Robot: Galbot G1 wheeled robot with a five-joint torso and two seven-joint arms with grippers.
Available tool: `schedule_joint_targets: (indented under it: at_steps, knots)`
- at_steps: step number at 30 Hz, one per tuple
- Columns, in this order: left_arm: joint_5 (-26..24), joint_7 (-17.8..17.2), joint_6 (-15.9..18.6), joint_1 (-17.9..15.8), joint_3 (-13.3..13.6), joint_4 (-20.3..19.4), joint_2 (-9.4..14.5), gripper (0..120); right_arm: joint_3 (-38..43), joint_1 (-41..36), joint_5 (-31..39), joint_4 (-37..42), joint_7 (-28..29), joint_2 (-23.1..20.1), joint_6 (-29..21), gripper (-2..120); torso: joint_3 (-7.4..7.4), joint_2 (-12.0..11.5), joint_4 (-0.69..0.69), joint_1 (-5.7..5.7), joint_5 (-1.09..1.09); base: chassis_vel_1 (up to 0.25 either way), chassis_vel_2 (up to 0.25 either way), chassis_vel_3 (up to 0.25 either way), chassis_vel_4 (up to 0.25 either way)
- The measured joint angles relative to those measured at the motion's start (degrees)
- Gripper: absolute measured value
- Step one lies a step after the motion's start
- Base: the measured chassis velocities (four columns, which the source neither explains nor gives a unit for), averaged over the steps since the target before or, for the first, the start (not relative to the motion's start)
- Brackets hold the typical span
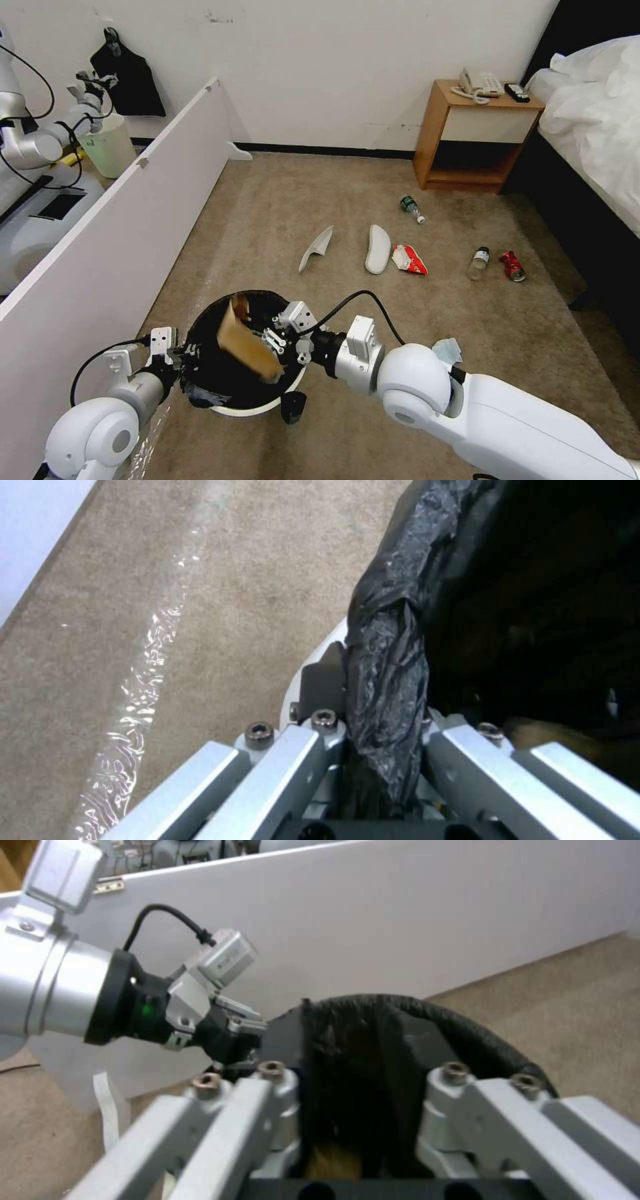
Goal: Pick up the trash bin, then pick up the garbage from the floor and place it into the trash bin.
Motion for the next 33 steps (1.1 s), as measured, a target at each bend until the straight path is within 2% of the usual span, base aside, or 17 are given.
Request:
schedule_joint_targets:
  at_steps: [1, 3, 4, 6, 7, 8, 13, 21, 33]
  knots:
    - [0.00, 0.00, 0.00, 0.00, 0.00, 0.00, 0.00, 1, 0.00, 0.00, 0.00, 0.00, 0.00, 0.00, 0.00, 32, 0.00, 0.00, 0.00, 0.00, 0.00, 0.000, 0.000, 0.000, 0.000]
    - [-0.19, -0.18, 0.00, 0.00, -0.02, -0.09, 0.07, 1, -0.29, -0.13, -0.02, -0.25, 0.11, 0.13, -0.01, 43, 0.00, 0.00, 0.00, 0.00, 0.00, 0.000, 0.000, 0.000, 0.000]
    - [-0.19, -0.18, 0.00, 0.00, -0.02, -0.09, 0.07, 1, -0.29, -0.13, -0.02, -0.25, 0.11, 0.13, -0.01, 43, 0.00, 0.00, 0.00, 0.00, 0.00, 0.000, 0.000, 0.000, 0.000]
    - [-0.34, -0.26, 0.00, 0.00, -0.06, -0.21, 0.07, 1, -0.43, -0.28, -0.05, -0.43, 0.17, 0.16, -0.02, 54, 0.00, 0.00, 0.00, 0.00, 0.00, 0.000, 0.000, 0.000, 0.000]
    - [-0.34, -0.26, 0.00, 0.00, -0.06, -0.21, 0.07, 1, -0.43, -0.28, -0.05, -0.43, 0.17, 0.16, -0.02, 54, 0.00, 0.00, 0.00, 0.00, 0.00, 0.000, 0.000, 0.000, 0.000]
    - [-0.39, -0.28, 0.00, 0.02, -0.11, -0.28, 0.03, 1, -0.49, -0.42, -0.06, -0.51, 0.23, 0.17, -0.03, 62, 0.00, 0.00, 0.00, 0.00, 0.00, 0.000, 0.000, 0.000, 0.000]
    - [-0.41, -0.32, 0.00, 0.23, -0.34, -0.41, -0.13, 1, -0.63, -0.67, -0.19, -0.63, 0.36, 0.21, -0.04, 79, 0.00, 0.00, 0.00, 0.00, 0.00, 0.000, 0.000, 0.000, 0.000]
    - [0.08, -0.33, 0.00, 0.58, -0.40, -0.41, -0.65, 1, 1.09, -0.20, -0.05, -0.21, 0.67, 0.25, 0.10, 82, 0.00, 0.00, 0.01, 0.00, 0.00, 0.000, 0.000, 0.000, 0.000]
    - [0.95, -0.84, 0.16, 1.83, 0.75, -0.08, -1.89, 1, 10.65, -2.62, 0.45, 3.08, 0.40, -3.26, 0.62, 86, 0.00, 0.00, 0.01, 0.00, 0.01, 0.000, 0.000, 0.000, 0.000]
